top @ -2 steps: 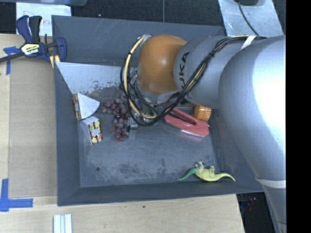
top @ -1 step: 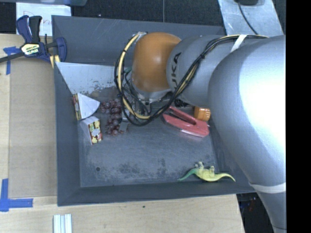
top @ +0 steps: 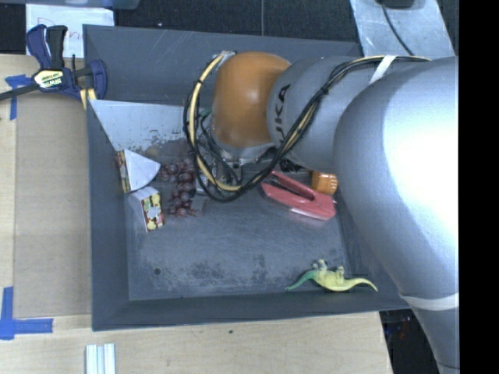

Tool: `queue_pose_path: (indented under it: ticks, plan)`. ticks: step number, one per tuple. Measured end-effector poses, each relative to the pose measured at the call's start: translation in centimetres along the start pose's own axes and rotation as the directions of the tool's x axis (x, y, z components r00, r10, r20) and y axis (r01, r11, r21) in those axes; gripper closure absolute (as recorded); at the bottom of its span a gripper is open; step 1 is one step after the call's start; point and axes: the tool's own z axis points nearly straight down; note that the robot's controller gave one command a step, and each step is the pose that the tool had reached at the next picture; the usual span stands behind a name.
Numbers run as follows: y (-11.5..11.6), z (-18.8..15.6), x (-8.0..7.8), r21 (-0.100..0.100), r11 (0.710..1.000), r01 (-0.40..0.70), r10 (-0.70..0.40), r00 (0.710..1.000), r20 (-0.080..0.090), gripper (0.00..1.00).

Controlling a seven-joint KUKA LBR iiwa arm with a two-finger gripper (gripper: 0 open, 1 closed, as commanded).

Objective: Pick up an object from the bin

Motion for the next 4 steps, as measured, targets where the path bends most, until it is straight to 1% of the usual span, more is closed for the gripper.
queue_pose_path:
  ticks: [1,2,3,4]
  plan:
    - [0.0,-2.6,-0.1,-0.001,1.000,0.000,0.000,1.000,0.002,1.00]
    - [-0.1,-1.8,-0.2,0.000,1.000,-0.001,0.001,1.000,0.003,1.00]
    - [-0.1,-4.0,-0.3,-0.001,1.000,-0.002,0.002,1.000,0.004,1.00]
    - [-0.1,-8.1,-0.4,-0.001,1.000,-0.003,0.003,1.000,0.005,1.00]
